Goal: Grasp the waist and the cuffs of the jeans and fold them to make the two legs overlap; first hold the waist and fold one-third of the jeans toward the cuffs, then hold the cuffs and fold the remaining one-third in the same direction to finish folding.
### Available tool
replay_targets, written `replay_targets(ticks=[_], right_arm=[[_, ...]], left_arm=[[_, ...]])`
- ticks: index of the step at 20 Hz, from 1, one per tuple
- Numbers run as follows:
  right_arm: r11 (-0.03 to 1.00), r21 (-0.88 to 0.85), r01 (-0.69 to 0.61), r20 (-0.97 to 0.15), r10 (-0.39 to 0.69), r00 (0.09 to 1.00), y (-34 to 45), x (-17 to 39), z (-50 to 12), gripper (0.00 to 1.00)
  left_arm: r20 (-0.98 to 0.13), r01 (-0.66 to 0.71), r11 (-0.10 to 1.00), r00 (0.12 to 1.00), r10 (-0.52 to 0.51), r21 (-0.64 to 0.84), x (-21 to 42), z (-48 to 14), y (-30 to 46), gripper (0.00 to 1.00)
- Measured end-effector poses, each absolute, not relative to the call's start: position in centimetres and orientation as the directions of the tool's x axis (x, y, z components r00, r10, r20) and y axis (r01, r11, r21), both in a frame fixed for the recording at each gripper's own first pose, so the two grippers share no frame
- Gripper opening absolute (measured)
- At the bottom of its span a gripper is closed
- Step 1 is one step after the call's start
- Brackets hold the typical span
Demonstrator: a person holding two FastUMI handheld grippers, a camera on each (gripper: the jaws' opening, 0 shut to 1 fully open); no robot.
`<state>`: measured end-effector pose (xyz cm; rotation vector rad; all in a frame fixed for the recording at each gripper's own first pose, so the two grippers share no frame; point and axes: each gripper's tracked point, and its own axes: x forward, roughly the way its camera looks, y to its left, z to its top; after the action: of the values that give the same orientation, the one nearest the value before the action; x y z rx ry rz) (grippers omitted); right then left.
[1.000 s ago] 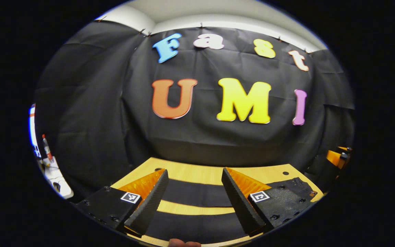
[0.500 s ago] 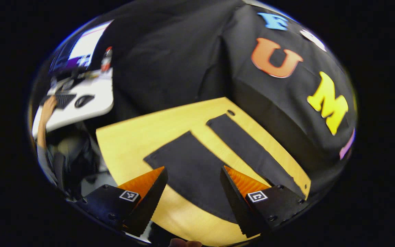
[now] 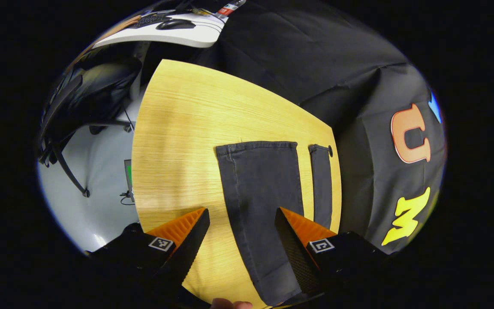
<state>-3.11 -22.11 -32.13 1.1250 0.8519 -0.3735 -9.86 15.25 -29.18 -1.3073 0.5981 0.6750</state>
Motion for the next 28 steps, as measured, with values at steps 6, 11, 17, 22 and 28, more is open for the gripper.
replay_targets(ticks=[6,11,17,22,28], right_arm=[[0.352,0.647,0.676,-0.748,0.119,0.653,-23.7,-0.6,-34.0,0.96],[0.329,0.671,0.664,-0.727,0.119,0.676,-24.9,2.7,-34.3,0.95],[0.394,0.547,0.739,-0.818,0.063,0.572,-26.0,3.2,-35.7,0.83],[0.418,0.449,0.79,-0.872,0.012,0.489,-26.9,2.0,-36.2,0.24],[0.363,0.5,0.786,-0.859,0.094,0.503,-26.5,2.5,-34.3,0.11]], left_arm=[[-0.702,-0.709,0.142,0.704,0.107,-0.69,-6.2,-28.7,16.7,0.97],[-0.692,-0.7,0.135,0.714,0.104,-0.701,-4.4,-28.5,17.2,0.97],[-0.723,-0.717,0.181,0.689,0.047,-0.673,-2.0,-28.9,16.9,0.88],[-0.762,-0.748,0.199,0.648,0.013,-0.633,-1.4,-30.4,16.8,0.48],[-0.763,-0.74,0.215,0.645,-0.039,-0.637,-1.0,-28.6,16.5,0.04]])
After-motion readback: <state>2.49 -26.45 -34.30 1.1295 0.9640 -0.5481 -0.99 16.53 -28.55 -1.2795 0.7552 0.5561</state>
